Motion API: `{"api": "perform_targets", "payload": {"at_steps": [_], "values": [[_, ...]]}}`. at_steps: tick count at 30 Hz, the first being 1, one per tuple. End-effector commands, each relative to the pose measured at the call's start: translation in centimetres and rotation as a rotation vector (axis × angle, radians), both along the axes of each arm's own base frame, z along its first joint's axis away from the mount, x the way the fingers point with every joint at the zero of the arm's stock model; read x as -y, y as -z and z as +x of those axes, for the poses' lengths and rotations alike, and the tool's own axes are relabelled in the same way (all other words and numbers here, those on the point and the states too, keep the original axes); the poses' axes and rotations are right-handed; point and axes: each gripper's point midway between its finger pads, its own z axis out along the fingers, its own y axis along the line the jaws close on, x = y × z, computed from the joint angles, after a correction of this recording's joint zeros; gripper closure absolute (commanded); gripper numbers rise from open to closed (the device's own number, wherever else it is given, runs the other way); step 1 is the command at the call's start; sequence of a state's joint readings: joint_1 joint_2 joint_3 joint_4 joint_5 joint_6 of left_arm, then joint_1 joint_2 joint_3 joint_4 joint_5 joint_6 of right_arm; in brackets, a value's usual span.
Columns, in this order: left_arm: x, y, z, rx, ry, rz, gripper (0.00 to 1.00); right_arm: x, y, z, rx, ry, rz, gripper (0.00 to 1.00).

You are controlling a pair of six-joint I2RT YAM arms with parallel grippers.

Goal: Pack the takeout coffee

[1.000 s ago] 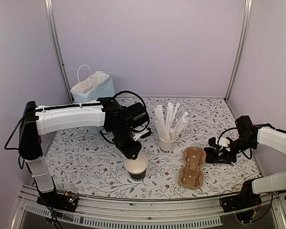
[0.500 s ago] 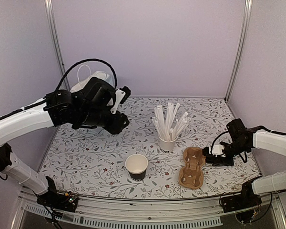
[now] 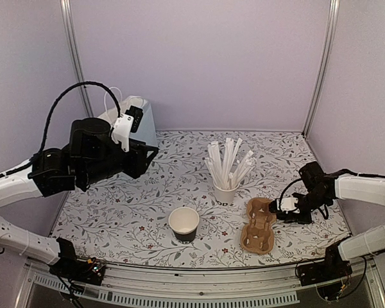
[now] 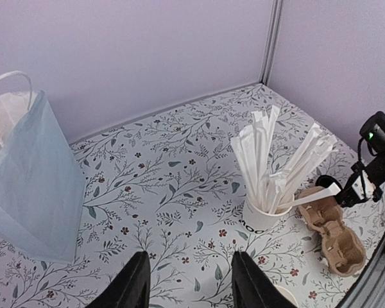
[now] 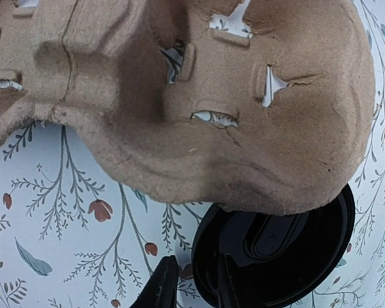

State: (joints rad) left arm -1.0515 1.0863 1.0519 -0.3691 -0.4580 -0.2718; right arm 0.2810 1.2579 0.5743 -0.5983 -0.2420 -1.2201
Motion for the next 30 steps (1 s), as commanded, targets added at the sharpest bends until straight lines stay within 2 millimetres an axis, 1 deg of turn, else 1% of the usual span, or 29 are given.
{"api": "perform_targets", "payload": {"at_steps": [1, 7, 10, 13, 15, 17, 19, 20, 21, 22, 23, 26, 30], "values": [[0.5, -1.9, 0.0, 0.066, 0.007, -0.061, 0.55, 0.0, 0.8, 0.0, -0.015, 0.008, -0.022, 0.78], [0.8, -1.3, 0.0, 0.057, 0.016, -0.050, 0.55, 0.1, 0.9, 0.3, -0.021, 0.022, -0.028, 0.87], [1.0, -1.3, -0.1, 0.054, 0.024, -0.053, 0.55, 0.0, 0.7, 0.4, -0.028, 0.038, -0.023, 0.91], [1.2, -1.4, -0.2, 0.057, 0.037, -0.057, 0.55, 0.3, 0.5, 0.4, -0.039, 0.067, -0.040, 0.94], [1.6, -1.5, -0.3, 0.063, 0.061, -0.058, 0.55, 0.8, 0.1, 0.0, -0.038, 0.084, -0.056, 0.96], [2.1, -1.6, -0.5, 0.077, 0.090, -0.060, 0.55, 0.7, -1.0, -0.3, -0.032, 0.090, -0.041, 0.97], [2.8, -2.2, -0.6, 0.112, 0.121, -0.085, 0.53, -0.2, -3.4, -0.5, -0.022, 0.093, 0.030, 0.97], [3.2, -2.2, -0.8, 0.131, 0.145, -0.094, 0.52, -0.9, -4.8, -0.7, -0.017, 0.088, 0.078, 0.97], [3.5, -2.3, -0.9, 0.162, 0.167, -0.096, 0.51, -1.8, -7.0, -0.6, 0.005, 0.086, 0.143, 0.97], [3.9, -2.7, -1.1, 0.193, 0.186, -0.117, 0.49, -2.5, -8.3, -0.9, -0.001, 0.081, 0.192, 0.97], [4.2, -3.3, -1.2, 0.227, 0.201, -0.145, 0.47, -3.3, -10.4, -0.9, 0.015, 0.073, 0.253, 0.97], [5.3, -5.0, -1.6, 0.303, 0.253, -0.206, 0.41, -5.5, -15.4, -1.5, 0.031, 0.036, 0.419, 0.98], [8.1, -7.8, -2.3, 0.376, 0.360, -0.270, 0.39, -7.7, -21.9, -2.6, 0.051, -0.039, 0.612, 0.98]]}}
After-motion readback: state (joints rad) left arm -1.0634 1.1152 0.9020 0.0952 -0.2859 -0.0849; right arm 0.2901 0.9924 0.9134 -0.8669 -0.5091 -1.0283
